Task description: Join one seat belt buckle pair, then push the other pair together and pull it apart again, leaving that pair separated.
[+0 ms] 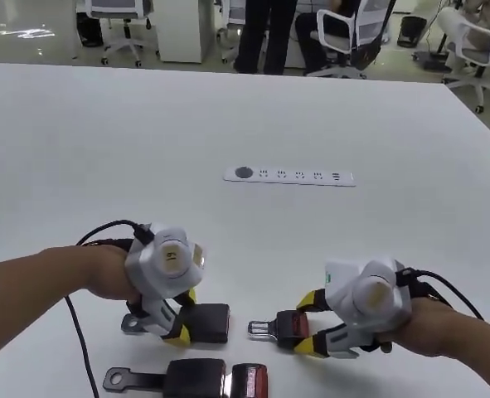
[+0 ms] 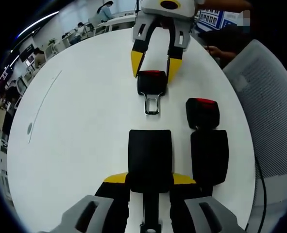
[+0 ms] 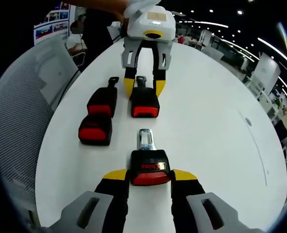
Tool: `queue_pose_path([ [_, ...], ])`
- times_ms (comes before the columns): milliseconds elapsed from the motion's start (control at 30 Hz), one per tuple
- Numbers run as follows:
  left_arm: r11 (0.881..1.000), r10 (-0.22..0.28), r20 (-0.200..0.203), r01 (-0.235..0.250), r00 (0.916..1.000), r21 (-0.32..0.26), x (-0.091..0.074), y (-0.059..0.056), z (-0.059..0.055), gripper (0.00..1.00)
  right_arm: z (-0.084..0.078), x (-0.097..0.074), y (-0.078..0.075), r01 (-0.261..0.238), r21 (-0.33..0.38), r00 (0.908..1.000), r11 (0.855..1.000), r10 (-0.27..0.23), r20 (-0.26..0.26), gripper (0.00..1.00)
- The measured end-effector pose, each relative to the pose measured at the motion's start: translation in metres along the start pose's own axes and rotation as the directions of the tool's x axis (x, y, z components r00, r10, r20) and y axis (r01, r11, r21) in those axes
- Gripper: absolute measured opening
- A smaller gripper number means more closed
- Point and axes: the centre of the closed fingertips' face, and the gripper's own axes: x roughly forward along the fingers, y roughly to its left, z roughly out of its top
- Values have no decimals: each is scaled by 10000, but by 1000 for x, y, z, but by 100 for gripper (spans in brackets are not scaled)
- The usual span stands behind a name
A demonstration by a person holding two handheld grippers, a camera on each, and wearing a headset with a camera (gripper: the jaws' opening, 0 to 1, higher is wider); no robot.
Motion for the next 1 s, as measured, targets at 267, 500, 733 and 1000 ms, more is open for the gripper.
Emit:
queue_pose_path([
  [267,10000,-27,-83,27,10000,31,0,-1,0,32,8,5,4,-38,20,10000,10000,38,66,30],
  [500,10000,-42,-140,42,9999,33,0,-3,2,32,18,12,4,-68,18,9999,10000,67,110,30],
  [733,10000,-38,-161,38,9999,14,0,-2,2,32,27,18,7,-84,75,9997,9999,82,210,30],
  [1000,10000,-32,-138,32,9999,22,-1,-2,2,32,30,21,6,-25,90,9997,10000,23,256,30],
])
